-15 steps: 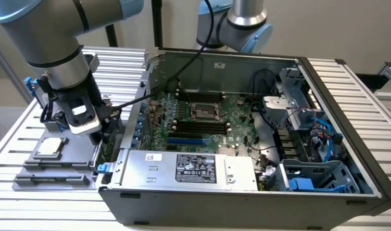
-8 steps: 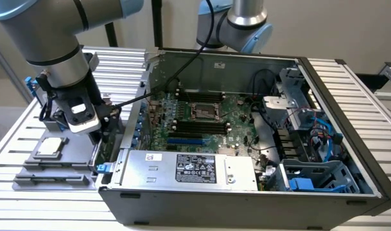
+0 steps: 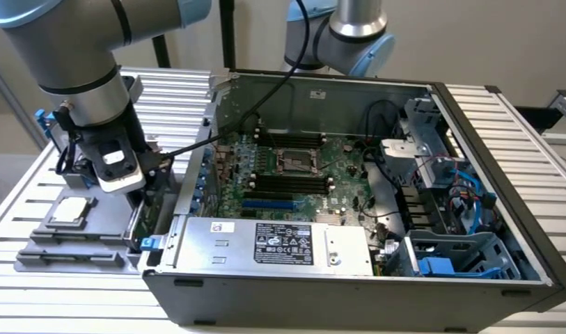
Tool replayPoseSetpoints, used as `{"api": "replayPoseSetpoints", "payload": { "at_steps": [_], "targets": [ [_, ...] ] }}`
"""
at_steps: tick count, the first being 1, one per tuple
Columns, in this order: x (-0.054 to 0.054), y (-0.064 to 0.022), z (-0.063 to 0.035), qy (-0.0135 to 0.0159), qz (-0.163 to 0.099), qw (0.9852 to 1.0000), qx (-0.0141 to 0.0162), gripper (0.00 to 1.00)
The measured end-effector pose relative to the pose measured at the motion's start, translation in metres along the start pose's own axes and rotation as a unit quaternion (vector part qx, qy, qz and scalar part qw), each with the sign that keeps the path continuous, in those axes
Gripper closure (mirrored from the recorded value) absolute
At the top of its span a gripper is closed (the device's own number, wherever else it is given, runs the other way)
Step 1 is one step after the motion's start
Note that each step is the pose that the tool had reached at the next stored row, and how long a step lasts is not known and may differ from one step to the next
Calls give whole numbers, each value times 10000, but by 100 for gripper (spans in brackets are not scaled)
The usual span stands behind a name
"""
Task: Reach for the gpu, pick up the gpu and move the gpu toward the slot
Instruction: 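Pick up the gpu and move the gpu toward the slot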
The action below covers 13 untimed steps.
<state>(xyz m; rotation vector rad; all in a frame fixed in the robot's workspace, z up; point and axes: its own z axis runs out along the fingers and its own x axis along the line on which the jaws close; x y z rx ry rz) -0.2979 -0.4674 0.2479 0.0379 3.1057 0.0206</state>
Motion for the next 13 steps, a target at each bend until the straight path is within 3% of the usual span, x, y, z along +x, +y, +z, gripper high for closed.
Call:
{"api": "replayPoseSetpoints", "payload": {
  "at_steps": [2,13],
  "targets": [
    [-5,0,-10,24,0,10000,-6,73],
    [-19,2,-109,70,2,10000,-25,74]
  ]
}}
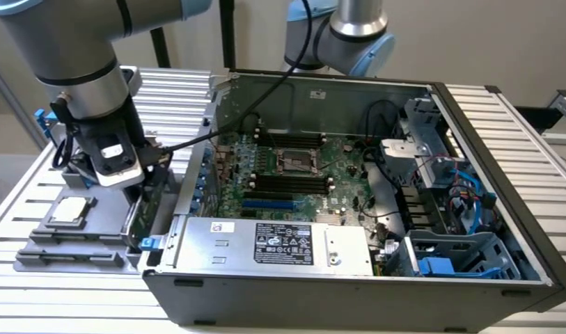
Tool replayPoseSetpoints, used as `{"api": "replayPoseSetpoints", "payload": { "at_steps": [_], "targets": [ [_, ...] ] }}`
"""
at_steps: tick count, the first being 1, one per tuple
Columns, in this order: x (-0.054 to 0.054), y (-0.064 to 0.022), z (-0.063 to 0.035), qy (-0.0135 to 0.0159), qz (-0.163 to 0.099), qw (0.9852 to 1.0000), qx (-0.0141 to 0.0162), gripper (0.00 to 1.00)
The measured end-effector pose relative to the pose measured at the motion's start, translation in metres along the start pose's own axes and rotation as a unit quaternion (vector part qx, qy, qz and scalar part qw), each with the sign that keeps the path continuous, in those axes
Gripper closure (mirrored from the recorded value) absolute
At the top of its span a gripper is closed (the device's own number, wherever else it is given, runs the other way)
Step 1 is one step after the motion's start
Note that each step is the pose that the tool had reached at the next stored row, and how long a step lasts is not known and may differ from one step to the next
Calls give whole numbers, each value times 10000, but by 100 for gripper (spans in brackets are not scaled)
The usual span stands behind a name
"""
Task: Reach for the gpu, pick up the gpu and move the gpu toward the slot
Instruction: 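Pick up the gpu and move the gpu toward the slot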
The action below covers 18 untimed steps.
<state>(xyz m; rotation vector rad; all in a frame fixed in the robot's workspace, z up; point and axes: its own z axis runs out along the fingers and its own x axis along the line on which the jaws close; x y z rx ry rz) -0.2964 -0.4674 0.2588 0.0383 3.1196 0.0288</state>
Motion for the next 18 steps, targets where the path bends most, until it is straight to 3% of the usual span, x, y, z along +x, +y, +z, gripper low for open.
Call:
{"api": "replayPoseSetpoints", "payload": {
  "at_steps": [8,18],
  "targets": [
    [-7,3,-120,55,1,10000,-28,74],
    [-14,7,-368,100,2,9999,-30,74]
  ]
}}
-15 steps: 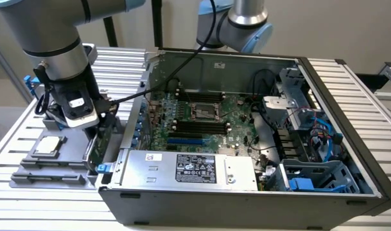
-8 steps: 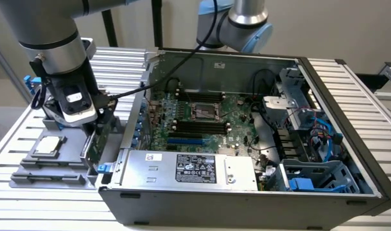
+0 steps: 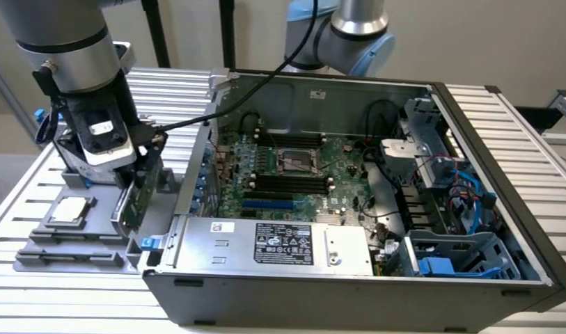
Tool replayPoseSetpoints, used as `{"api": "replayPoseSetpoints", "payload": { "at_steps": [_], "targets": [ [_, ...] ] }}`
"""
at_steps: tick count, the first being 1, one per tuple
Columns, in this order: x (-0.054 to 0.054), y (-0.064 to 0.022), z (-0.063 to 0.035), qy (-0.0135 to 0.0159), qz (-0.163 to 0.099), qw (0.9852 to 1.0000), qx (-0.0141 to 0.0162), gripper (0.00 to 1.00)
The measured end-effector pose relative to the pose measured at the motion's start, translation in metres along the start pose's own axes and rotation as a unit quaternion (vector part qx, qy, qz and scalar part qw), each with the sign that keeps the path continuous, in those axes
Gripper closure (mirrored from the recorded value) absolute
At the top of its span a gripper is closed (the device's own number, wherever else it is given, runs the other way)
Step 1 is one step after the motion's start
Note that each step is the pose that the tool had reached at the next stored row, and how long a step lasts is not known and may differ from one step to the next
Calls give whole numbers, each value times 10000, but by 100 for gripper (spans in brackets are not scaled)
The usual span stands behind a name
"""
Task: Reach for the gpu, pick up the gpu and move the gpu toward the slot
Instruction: 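Pick up the gpu and move the gpu toward the slot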
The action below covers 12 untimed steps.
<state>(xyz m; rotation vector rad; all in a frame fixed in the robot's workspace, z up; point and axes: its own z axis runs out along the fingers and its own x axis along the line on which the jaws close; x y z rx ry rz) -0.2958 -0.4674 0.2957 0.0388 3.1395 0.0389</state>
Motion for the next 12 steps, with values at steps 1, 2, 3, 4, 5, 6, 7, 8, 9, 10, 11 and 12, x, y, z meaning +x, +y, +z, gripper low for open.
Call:
{"api": "replayPoseSetpoints", "payload": {
  "at_steps": [1,2,3,4,5,6,7,8,9,10,11,12],
  "targets": [
    [0,1,-35,3,0,10000,0,74],
    [-1,2,-70,5,0,10000,-1,74],
    [-2,3,-114,8,0,10000,-1,74],
    [-3,4,-159,11,0,10000,0,74],
    [-4,5,-204,12,0,10000,-1,74],
    [-7,6,-249,14,0,10000,0,74],
    [-10,7,-293,16,0,10000,0,74],
    [-14,9,-342,17,0,10000,-1,74],
    [-18,10,-387,19,0,10000,0,74],
    [-25,11,-432,19,0,10000,0,74],
    [-32,13,-477,20,0,10000,-1,74],
    [-40,14,-524,21,0,10000,0,74]
  ]
}}
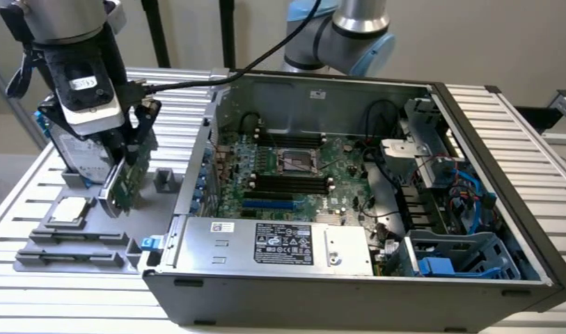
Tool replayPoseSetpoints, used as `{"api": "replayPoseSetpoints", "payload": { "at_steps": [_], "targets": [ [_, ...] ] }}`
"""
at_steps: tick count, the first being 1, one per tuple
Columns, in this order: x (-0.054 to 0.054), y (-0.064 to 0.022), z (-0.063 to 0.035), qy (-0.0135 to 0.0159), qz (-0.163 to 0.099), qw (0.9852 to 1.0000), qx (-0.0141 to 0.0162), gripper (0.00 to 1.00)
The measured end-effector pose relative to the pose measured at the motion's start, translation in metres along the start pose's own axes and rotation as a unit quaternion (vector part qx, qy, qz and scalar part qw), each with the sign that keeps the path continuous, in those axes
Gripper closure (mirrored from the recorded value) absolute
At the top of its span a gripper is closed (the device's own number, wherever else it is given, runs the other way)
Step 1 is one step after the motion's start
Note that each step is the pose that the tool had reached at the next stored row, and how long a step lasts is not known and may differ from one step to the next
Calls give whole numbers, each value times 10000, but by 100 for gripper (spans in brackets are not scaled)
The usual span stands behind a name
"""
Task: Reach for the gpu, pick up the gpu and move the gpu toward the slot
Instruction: 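Pick up the gpu and move the gpu toward the slot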
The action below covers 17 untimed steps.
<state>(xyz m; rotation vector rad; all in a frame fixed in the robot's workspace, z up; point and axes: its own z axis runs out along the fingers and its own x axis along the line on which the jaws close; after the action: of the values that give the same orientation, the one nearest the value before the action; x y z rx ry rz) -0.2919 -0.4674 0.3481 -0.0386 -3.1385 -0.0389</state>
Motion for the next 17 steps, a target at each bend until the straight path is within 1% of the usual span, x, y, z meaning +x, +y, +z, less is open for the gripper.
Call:
{"api": "replayPoseSetpoints", "payload": {
  "at_steps": [11,14,17],
  "targets": [
    [-127,15,-498,5,-14,10000,0,74],
    [-199,21,-637,8,-27,10000,-3,74],
    [-294,27,-773,12,-42,10000,-12,74]
  ]
}}
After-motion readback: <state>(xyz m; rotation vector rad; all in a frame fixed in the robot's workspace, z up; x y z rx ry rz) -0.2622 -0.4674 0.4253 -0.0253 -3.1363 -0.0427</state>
